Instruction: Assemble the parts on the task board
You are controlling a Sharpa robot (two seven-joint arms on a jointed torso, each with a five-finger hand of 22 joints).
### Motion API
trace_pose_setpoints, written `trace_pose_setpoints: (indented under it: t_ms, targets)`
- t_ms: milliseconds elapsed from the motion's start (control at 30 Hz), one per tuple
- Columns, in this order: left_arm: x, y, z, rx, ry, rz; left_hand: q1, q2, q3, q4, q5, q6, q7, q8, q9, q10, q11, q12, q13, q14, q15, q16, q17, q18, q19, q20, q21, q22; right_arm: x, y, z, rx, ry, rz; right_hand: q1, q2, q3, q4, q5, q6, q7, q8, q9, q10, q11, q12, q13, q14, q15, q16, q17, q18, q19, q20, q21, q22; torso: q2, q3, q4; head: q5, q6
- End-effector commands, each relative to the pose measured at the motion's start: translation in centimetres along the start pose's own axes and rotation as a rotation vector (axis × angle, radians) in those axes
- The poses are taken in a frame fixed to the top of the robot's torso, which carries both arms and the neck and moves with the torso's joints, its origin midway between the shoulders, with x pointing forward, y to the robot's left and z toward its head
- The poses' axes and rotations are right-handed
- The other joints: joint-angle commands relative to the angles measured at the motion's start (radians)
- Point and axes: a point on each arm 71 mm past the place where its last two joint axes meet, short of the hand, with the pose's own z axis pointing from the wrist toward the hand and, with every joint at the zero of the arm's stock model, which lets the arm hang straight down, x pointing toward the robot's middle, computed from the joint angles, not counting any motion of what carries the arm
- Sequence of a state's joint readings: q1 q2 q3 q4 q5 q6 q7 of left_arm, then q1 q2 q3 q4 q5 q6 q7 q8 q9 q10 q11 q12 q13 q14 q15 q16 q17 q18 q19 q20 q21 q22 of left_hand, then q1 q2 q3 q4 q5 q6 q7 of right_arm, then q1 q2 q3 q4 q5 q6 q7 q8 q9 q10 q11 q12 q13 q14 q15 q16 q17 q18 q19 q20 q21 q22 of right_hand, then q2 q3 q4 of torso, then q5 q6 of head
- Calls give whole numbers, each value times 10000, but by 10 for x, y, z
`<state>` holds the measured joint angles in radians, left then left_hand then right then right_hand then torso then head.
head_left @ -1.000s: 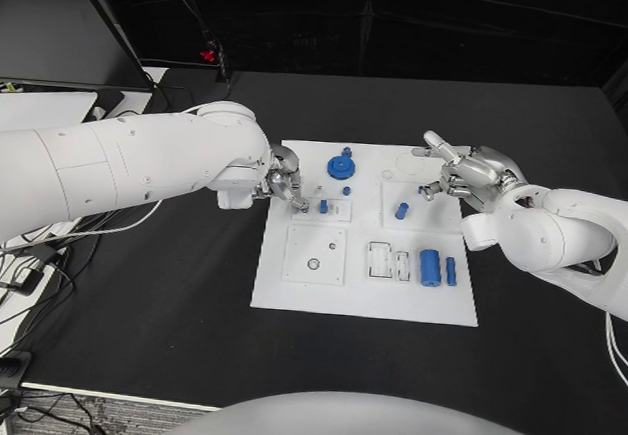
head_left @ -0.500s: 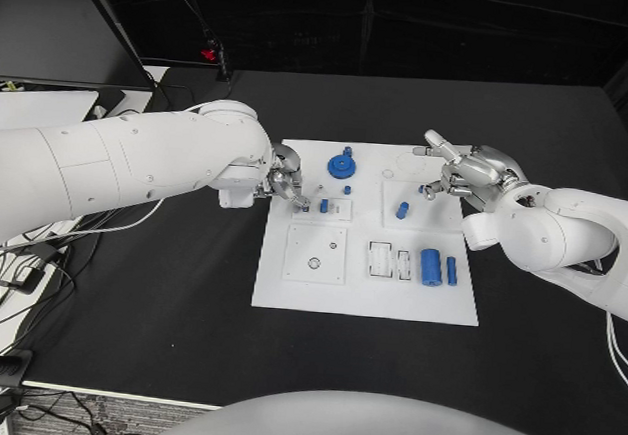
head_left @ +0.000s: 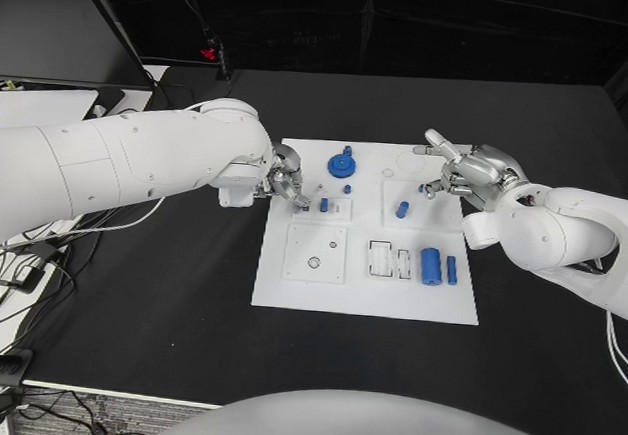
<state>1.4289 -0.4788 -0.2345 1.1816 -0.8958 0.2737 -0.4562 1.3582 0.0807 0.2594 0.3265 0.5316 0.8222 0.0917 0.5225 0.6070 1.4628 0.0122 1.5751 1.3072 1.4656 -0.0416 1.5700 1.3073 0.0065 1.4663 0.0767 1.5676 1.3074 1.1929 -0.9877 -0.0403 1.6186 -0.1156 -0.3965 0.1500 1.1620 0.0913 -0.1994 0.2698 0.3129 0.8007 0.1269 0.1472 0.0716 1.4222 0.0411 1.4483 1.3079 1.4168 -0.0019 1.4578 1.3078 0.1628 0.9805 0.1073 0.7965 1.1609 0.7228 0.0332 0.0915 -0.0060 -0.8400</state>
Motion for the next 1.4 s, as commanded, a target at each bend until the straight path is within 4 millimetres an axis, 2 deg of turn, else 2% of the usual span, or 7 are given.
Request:
trace_pose_setpoints:
  t_ms: [33,300,600,833,1000,1400]
  targets:
    - [5,3,1,-250,370,75,-206,-22,305,-325,-44,104,-89,-32,-17,1080,81,-43,2636,1052,-3,8,2635,-65,1045,-37,32,2634,1,2,0,-103,52,-6,81,52,-34,-21,51,-50,8,47,-3,-67,31,-25,1089,-90,-4,-48,646,144,-49,19,-47,-9,2,3,11,-27,-7]
    - [6,1,2,-165,462,93,-618,-65,122,-323,-30,80,-67,-70,-26,1080,106,-43,2636,1052,24,8,2635,-65,1045,-13,32,2634,1,2,0,-98,55,-5,81,52,-34,-21,51,-50,8,47,-3,-67,31,-25,1089,-90,-4,-48,646,144,-49,19,-47,-9,2,-5,2,-32,-24]
    - [6,0,2,-109,508,82,-1158,-217,-329,-324,-53,32,-74,-109,-42,1080,104,-43,2636,1052,31,8,2635,-65,1045,2,32,2634,0,1,0,-85,20,-11,82,54,-38,-23,51,-44,10,53,-2,-61,32,-19,1094,-87,-3,-44,650,145,-54,20,-57,-10,3,1,13,-50,-36]
    - [4,2,2,-202,321,-27,-2043,-368,-949,-312,-68,-64,-46,-191,-94,1080,123,-43,2636,1052,55,8,2635,-65,1045,19,32,2634,1,1,0,-74,40,-8,84,57,-41,-25,53,-38,12,58,-1,-42,34,-3,1112,-83,-2,-40,655,143,-46,20,-49,-2,-1,0,11,-49,-25]
    - [3,3,2,-238,196,-102,-2627,-393,-1297,-313,-136,-120,-23,-208,-109,1080,146,-43,2636,1052,83,8,2635,-65,1045,40,32,2634,0,1,0,-68,37,-9,84,57,-41,-25,53,-38,12,58,-1,-42,34,-3,1112,-83,-2,-40,655,143,-46,20,-49,-2,0,0,12,-51,-21]
    - [1,5,1,-135,-52,-252,-3350,-383,-1814,-317,-297,-177,-15,-138,-74,1080,155,-43,2636,1052,103,8,2635,-65,1045,66,32,2634,1,1,0,-35,53,-8,89,63,-42,-27,56,-29,17,66,1,-51,36,-9,1102,-88,-1,-41,651,145,-56,21,-66,-6,0,-4,8,-47,-22]
